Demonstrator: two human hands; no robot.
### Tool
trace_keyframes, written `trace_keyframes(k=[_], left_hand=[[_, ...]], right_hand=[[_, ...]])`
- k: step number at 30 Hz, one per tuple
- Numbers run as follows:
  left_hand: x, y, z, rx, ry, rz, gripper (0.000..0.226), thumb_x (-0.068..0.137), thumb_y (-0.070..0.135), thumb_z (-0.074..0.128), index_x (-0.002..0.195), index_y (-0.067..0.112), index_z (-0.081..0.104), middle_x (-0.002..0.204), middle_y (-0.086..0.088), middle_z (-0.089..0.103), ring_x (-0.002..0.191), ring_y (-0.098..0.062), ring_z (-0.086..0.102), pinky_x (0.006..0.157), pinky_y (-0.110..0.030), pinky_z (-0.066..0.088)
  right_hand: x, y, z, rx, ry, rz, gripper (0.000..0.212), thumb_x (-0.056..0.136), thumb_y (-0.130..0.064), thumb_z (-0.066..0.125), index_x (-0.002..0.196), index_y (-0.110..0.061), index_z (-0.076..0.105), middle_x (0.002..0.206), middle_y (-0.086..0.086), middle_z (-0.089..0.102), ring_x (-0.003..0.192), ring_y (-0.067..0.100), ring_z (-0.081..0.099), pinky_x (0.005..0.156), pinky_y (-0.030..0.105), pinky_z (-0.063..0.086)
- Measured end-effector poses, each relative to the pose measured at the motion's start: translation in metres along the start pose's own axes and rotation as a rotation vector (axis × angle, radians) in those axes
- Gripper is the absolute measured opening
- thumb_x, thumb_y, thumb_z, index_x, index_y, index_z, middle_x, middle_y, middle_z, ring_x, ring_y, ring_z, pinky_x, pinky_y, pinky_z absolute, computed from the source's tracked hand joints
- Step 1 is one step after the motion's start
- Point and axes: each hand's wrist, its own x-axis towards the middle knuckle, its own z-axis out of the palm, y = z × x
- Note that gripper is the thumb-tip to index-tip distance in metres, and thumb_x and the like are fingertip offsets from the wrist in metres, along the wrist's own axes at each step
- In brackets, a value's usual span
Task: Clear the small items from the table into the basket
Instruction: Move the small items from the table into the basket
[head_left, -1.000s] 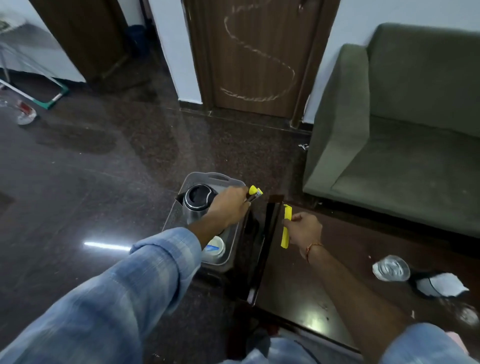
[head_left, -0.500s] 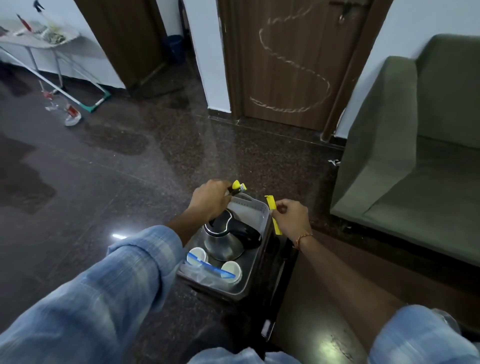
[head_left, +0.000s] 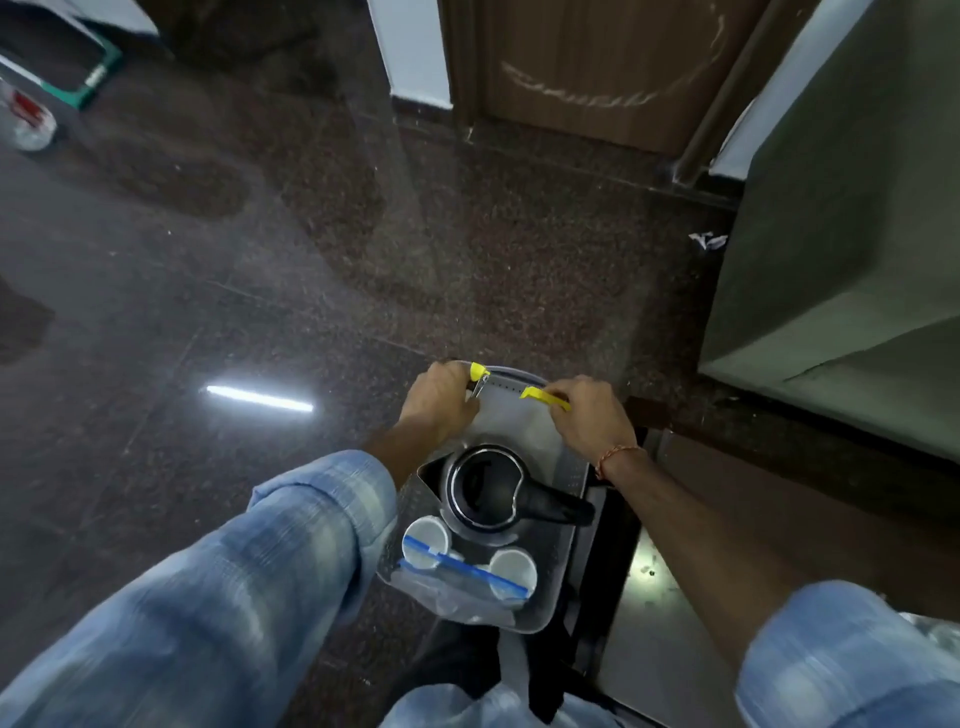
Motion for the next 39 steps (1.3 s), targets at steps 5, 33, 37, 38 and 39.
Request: trace_keyframes(k=[5, 33, 37, 38, 39], left_hand=[[0.035, -0.023, 0.034, 0.002, -0.114, -0.068, 0.02, 0.08, 0.018, 0.066, 0.095, 0.005, 0.063, 0.101, -0.018, 0.067, 0.094, -0.039, 0.065, 0.072, -0.037, 0.049], [0.046, -0.048, 0.056, 0.134, -0.083, -0.137, 0.019, 0.088, 0.017, 0.063, 0.102, 0.005, 0.065, 0.104, -0.017, 0.068, 0.099, -0.037, 0.068, 0.079, -0.039, 0.055], [0.024, -0.026, 0.016, 0.134, 0.004, -0.117, 0.024, 0.088, 0.022, 0.067, 0.102, 0.002, 0.064, 0.103, -0.019, 0.067, 0.098, -0.039, 0.068, 0.076, -0.039, 0.055], [0.018, -0.018, 0.007, 0.132, 0.02, -0.104, 0.026, 0.088, 0.023, 0.067, 0.104, 0.002, 0.063, 0.105, -0.02, 0.066, 0.099, -0.04, 0.067, 0.076, -0.04, 0.054], [0.011, -0.009, -0.001, 0.136, 0.034, -0.088, 0.028, 0.089, 0.024, 0.066, 0.105, 0.001, 0.062, 0.106, -0.02, 0.065, 0.1, -0.041, 0.065, 0.076, -0.041, 0.053]], right_hand=[[0.037, 0.002, 0.035, -0.174, -0.088, -0.011, 0.031, 0.089, -0.012, 0.055, 0.112, -0.022, 0.072, 0.107, 0.014, 0.066, 0.099, 0.036, 0.063, 0.081, 0.041, 0.053], [0.059, -0.025, 0.071, -0.678, -0.115, -0.109, 0.017, 0.086, -0.004, 0.055, 0.088, -0.007, 0.071, 0.089, 0.012, 0.072, 0.083, 0.033, 0.071, 0.065, 0.037, 0.056], [0.029, -0.01, 0.028, -0.632, 0.004, -0.081, 0.015, 0.091, -0.014, 0.054, 0.092, -0.013, 0.069, 0.091, 0.008, 0.069, 0.083, 0.029, 0.07, 0.062, 0.035, 0.055], [0.02, -0.003, 0.016, -0.607, 0.036, -0.075, 0.016, 0.092, -0.016, 0.053, 0.095, -0.014, 0.068, 0.093, 0.007, 0.068, 0.084, 0.029, 0.07, 0.063, 0.035, 0.055], [0.009, 0.005, 0.004, -0.573, 0.061, -0.064, 0.017, 0.093, -0.017, 0.052, 0.097, -0.014, 0.068, 0.096, 0.008, 0.068, 0.086, 0.03, 0.069, 0.065, 0.036, 0.055]])
